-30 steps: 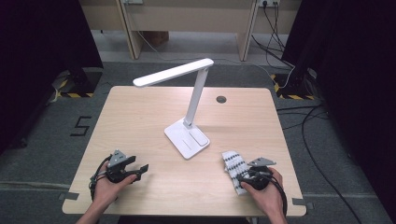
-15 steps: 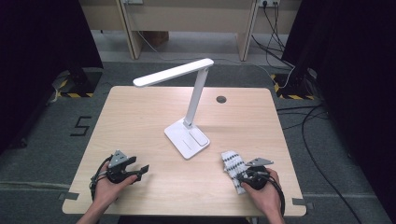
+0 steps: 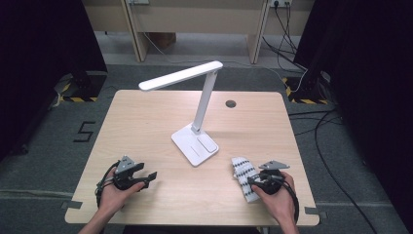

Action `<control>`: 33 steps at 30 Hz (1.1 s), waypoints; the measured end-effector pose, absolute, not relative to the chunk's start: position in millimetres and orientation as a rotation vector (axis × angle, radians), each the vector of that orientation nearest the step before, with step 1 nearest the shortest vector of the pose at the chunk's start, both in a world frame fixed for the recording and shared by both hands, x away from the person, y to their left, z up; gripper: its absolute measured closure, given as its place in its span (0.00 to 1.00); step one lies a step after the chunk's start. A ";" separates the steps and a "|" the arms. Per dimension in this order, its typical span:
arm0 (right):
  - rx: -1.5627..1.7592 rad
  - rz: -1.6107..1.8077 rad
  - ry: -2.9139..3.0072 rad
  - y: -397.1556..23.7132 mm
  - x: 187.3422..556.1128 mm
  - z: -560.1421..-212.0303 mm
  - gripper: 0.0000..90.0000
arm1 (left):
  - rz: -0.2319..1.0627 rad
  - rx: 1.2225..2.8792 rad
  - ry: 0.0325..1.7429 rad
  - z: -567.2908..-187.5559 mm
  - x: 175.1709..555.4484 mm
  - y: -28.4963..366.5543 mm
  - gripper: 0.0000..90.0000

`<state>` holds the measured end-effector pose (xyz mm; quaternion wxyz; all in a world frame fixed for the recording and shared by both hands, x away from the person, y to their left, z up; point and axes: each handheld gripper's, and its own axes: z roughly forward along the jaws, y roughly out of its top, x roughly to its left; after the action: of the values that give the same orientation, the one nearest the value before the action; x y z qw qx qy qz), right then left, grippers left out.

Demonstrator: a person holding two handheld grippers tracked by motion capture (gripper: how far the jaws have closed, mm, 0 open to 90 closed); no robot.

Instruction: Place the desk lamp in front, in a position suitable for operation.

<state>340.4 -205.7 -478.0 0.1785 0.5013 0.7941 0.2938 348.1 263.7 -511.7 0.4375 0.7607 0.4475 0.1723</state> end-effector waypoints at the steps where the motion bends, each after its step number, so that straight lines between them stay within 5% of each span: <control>1: 1.418 0.831 2.246 -205.7 340.4 -478.0 0.48 | 0.415 1.883 1.115 -511.0 351.0 262.8 0.34; 5: 1.359 0.863 2.214 -196.9 355.0 -455.4 0.52 | 0.412 1.893 1.118 -507.2 371.3 257.4 0.46; 7: 1.324 0.874 2.222 -181.9 370.8 -445.1 0.61 | 0.397 1.876 1.139 -505.6 382.7 252.7 0.59; 18: 1.285 0.835 2.319 -132.7 422.0 -450.3 1.00 | 0.346 1.957 1.157 -510.2 423.9 215.0 0.86; 33: 1.332 0.739 2.350 -94.8 465.1 -470.8 1.00 | 0.334 1.967 1.215 -513.3 439.6 181.1 0.93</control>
<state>465.1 -94.8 -470.8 0.1695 0.4687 0.8270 0.2601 439.6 181.1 -513.3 0.3918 0.7746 0.4786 0.1317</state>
